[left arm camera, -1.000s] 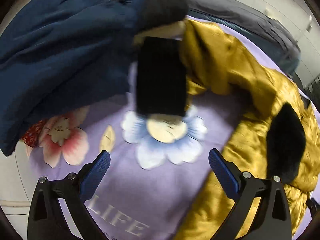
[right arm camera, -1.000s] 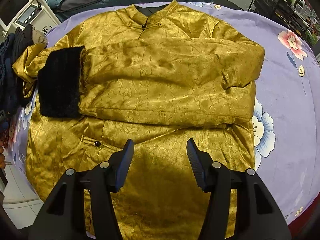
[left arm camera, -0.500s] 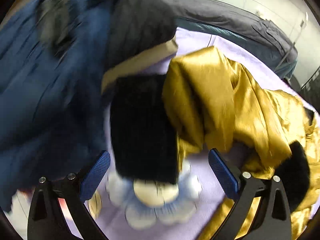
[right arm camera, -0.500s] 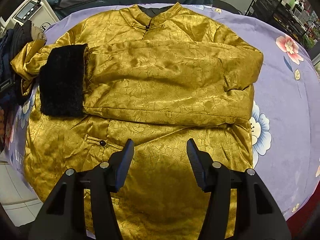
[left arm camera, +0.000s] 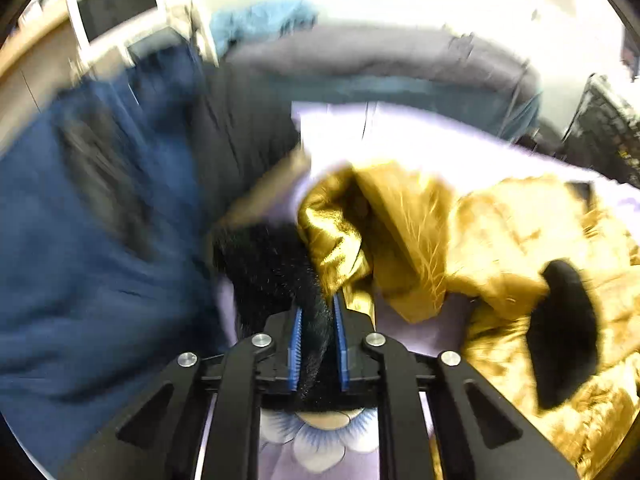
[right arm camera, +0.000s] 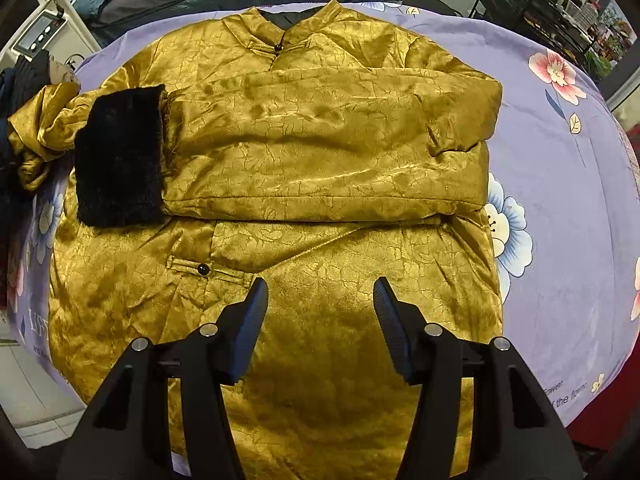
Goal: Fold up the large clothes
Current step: 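Grasp the other fur cuff with the left gripper and lift the sleeve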
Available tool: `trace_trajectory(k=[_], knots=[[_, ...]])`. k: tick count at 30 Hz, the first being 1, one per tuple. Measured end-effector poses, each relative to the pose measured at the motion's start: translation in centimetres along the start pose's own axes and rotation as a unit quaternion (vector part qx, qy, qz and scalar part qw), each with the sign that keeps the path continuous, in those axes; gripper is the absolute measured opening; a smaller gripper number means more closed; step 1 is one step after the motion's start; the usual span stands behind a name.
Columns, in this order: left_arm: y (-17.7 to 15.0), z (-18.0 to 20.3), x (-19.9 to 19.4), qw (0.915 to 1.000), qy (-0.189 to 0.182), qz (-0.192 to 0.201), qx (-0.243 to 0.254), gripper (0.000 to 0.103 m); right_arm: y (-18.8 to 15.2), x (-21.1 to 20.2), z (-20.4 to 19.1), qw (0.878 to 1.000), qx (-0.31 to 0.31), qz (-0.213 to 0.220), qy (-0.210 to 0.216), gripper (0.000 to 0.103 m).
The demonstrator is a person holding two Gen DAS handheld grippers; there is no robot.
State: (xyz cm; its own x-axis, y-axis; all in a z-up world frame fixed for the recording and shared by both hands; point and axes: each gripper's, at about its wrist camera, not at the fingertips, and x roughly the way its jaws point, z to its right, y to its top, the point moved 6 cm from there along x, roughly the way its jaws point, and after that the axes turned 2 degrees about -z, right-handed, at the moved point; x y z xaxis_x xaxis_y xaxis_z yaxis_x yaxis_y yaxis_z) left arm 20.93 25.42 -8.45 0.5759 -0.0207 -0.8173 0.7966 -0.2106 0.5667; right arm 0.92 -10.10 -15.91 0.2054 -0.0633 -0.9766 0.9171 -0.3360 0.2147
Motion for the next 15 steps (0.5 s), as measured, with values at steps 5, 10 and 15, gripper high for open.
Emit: trace_trajectory(k=[5, 10, 15], knots=[[-0.4, -1.4, -10.2, 0.9954, 0.016, 0.091, 0.025, 0.001, 0.5, 0.5, -1.8, 1.000, -0.007, -0.002, 0.019, 0.055], [-8.4, -3.5, -9.2, 0.9998, 0.013, -0.009, 0.012, 0.001, 1.0, 1.1, -5.3, 0.998, -0.045, -0.004, 0.043, 0.055], [-8.8, -5.0, -4.5, 0.9965, -0.014, -0.033, -0.075, 0.068, 1.4, 0.5, -8.5, 0.995, -0.088, 0.002, 0.055, 0.055]])
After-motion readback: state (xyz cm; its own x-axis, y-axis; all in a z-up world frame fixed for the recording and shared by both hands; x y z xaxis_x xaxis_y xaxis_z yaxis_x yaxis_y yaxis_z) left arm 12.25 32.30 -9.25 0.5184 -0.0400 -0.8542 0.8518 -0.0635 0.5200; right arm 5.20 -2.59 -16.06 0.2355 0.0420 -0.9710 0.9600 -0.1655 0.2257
